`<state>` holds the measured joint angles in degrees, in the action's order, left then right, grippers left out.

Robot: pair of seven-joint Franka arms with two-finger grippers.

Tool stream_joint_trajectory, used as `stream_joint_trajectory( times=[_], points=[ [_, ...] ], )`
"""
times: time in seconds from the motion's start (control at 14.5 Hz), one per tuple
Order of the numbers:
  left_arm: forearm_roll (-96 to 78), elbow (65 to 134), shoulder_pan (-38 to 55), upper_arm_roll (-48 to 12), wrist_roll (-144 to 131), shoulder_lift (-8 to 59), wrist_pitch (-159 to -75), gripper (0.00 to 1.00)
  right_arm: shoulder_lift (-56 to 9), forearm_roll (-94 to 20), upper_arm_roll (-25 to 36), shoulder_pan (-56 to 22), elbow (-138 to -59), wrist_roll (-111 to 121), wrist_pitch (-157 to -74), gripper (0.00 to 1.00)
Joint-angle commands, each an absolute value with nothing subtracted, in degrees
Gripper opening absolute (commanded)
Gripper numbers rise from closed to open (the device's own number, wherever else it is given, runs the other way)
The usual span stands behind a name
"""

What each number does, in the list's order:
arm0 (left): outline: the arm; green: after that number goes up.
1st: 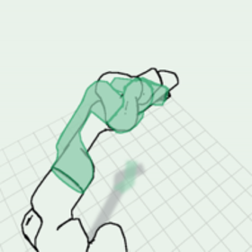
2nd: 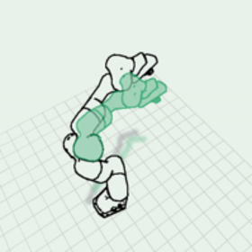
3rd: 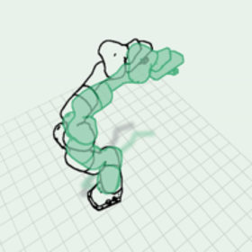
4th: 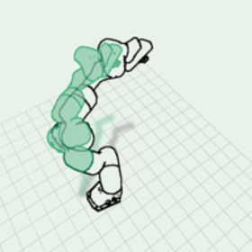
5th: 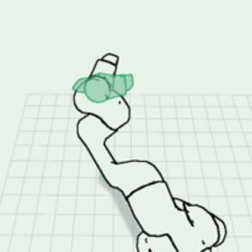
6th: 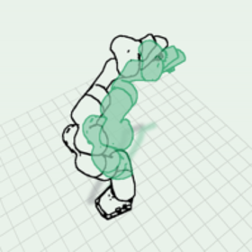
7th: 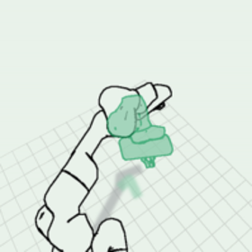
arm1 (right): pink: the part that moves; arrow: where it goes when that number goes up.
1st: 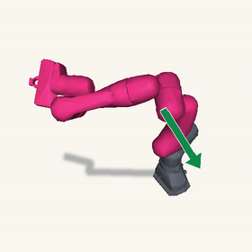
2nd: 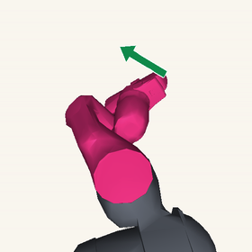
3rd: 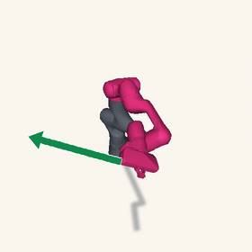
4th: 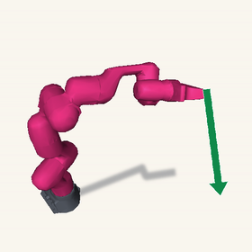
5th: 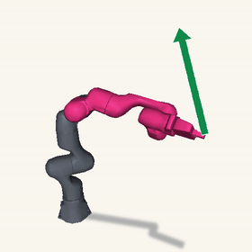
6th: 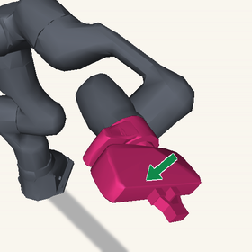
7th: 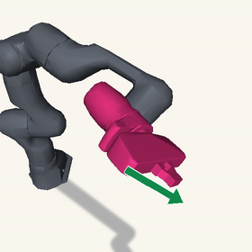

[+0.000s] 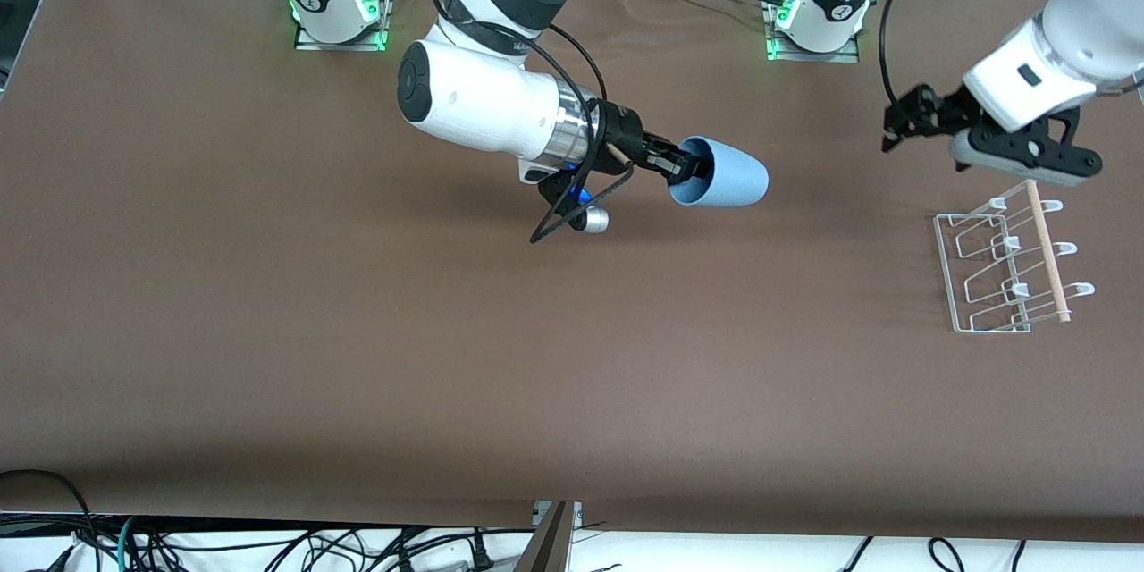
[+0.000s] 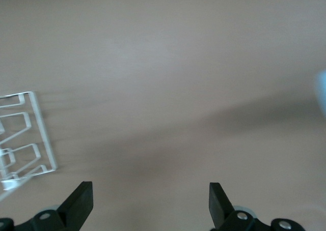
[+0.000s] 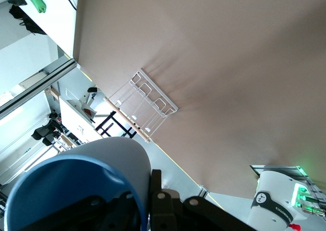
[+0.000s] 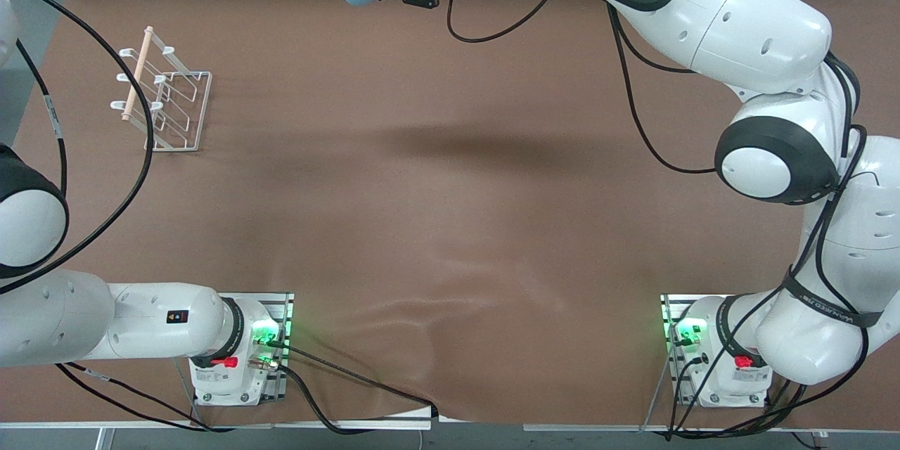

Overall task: Transfer cup to left arm and place on rack
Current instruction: 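Lift the cup and carry it toward the table's middle with the right gripper, then move the left gripper toward the cup's open end held by the right gripper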

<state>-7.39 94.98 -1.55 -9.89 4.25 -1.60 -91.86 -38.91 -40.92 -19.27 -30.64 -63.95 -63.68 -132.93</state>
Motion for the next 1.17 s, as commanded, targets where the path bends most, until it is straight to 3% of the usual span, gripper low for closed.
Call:
stream_joint_trajectory(
  times=[0.0, 0.69, 1.1],
  points=[
    [-10.54, 91.05, -1.50, -10.37, 5.00, 0.09, -88.07, 1.00, -39.37, -41.31, -19.16, -30.76, -62.84, -65.04, -133.86, 0.00],
    [-18.28, 90.88, -0.88, -10.46, 42.96, 5.44, -85.42, 1.00, -39.29, -41.31, -19.07, -30.76, -62.67, -65.04, -134.21, 0.00],
    [-21.89, 80.26, 1.48, -10.63, 54.91, 17.83, -89.21, 1.00, -39.46, -41.22, -18.64, -30.76, -62.75, -64.69, -134.38, 0.00]
  ],
)
